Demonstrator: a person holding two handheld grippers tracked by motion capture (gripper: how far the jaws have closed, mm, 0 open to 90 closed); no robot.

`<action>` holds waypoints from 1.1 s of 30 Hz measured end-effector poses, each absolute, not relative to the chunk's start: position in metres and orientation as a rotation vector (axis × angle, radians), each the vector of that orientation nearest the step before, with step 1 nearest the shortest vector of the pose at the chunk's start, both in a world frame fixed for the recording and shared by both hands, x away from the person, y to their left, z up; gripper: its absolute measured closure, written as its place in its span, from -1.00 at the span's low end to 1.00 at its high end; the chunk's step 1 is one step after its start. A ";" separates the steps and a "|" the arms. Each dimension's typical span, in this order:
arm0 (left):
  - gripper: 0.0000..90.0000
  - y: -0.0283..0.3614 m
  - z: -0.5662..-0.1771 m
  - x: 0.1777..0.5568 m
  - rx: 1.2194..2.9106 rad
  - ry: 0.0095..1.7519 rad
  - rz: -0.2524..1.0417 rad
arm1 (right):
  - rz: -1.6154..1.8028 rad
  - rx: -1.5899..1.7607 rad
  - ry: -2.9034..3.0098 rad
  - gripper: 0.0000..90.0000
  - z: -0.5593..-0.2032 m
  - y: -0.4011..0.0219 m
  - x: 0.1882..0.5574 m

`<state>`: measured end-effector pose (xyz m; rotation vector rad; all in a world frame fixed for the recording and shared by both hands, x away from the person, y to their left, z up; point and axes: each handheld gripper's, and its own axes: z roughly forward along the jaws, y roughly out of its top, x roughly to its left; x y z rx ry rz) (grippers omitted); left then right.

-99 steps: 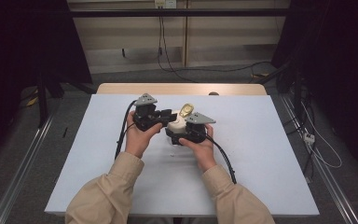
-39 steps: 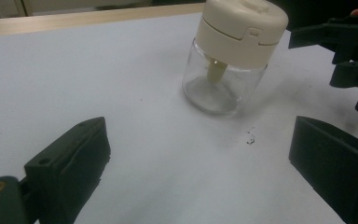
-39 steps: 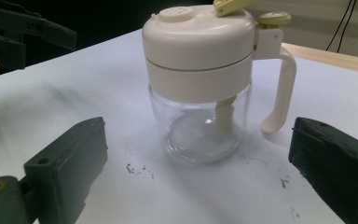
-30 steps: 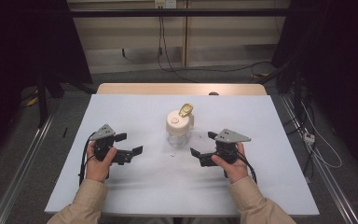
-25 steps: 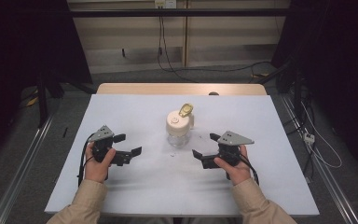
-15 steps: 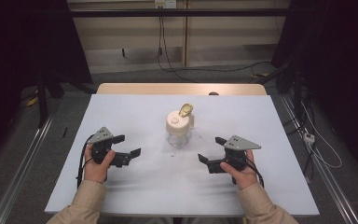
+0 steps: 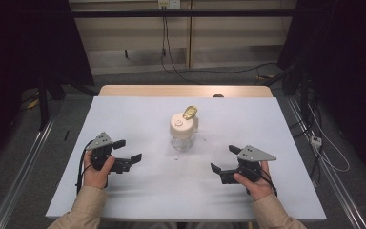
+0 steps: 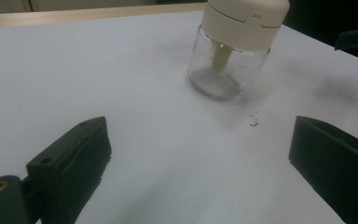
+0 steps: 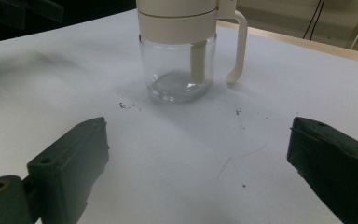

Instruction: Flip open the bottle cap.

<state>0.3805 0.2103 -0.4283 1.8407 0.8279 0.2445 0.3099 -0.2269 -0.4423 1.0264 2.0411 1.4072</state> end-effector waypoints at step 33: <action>-0.89 0.235 -0.435 0.358 1.878 0.823 0.271 | 1.364 1.074 1.995 -0.89 -0.448 -0.263 0.284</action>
